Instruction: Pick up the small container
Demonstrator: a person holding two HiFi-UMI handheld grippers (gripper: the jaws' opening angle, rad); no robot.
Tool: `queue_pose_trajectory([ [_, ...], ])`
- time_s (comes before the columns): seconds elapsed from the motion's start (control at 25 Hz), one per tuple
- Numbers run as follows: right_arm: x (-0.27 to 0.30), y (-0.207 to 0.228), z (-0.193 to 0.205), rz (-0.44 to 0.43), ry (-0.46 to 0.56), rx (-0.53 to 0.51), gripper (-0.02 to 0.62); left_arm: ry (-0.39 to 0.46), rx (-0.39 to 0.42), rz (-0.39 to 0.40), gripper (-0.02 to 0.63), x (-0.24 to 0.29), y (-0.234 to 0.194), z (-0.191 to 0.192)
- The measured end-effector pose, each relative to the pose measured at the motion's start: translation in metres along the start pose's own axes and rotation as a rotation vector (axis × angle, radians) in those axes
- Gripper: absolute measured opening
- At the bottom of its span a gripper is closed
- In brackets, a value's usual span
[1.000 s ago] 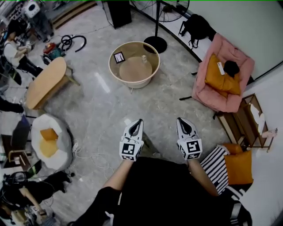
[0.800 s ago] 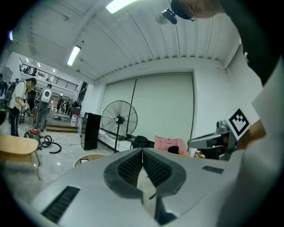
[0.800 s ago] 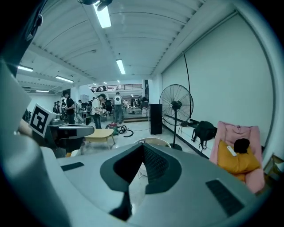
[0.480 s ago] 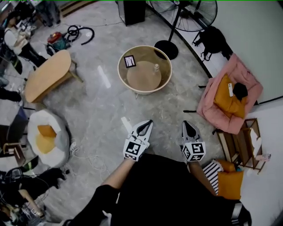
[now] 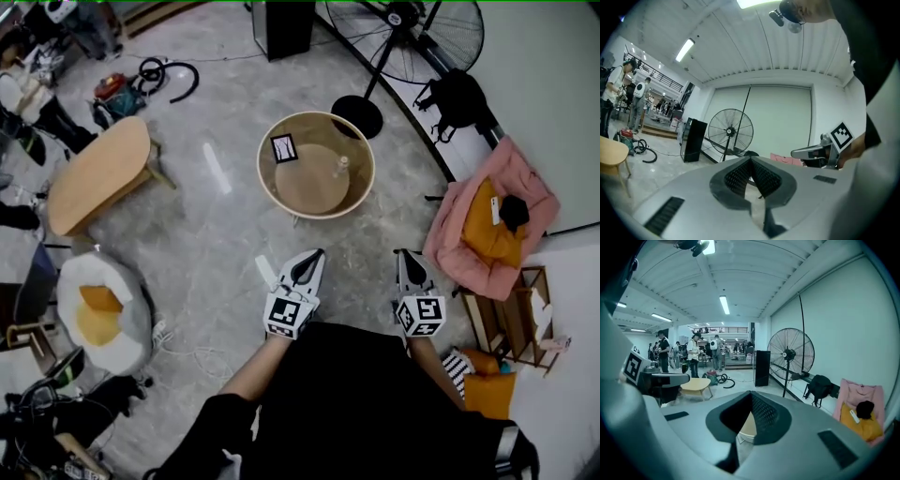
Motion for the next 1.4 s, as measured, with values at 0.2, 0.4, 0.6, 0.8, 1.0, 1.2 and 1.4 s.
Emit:
queue_pose_trajectory([
  [0.2, 0.024, -0.001, -0.014, 0.011, 0.017, 0.025, 0.021, 0.022, 0.0, -0.032, 0.02, 0.014, -0.029, -0.013],
  [0.4, 0.055, 0.012, -0.009, 0.008, 0.008, 0.036, 0.021, 0.025, 0.028, -0.051, 0.02, 0.046, -0.05, -0.013],
  [0.6, 0.061, 0.001, -0.022, -0.008, 0.014, 0.021, 0.021, 0.023, 0.032, -0.067, 0.02, 0.043, -0.064, -0.022],
  [0.8, 0.106, 0.028, -0.018, -0.059, 0.014, 0.026, 0.021, -0.001, 0.045, -0.134, 0.02, 0.073, -0.082, -0.013],
  [1.0, 0.162, 0.055, -0.022, -0.16, 0.028, 0.033, 0.021, -0.016, 0.042, -0.198, 0.02, 0.114, -0.096, -0.005],
  [1.2, 0.218, 0.102, -0.039, -0.261, -0.007, 0.02, 0.021, -0.093, 0.028, -0.23, 0.02, 0.178, -0.111, 0.009],
  [1.4, 0.267, 0.162, -0.051, -0.302, -0.006, -0.013, 0.021, -0.096, 0.037, -0.268, 0.02, 0.238, -0.118, 0.005],
])
Point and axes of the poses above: the fingertips, and each gripper's own axes: x forward along the fingers, y to its right, z out of its underside, the point moved 3 cm from there along -x, backward along the fingers, and after that the axes turned 1 degree about -x, right-handed, at the moved point
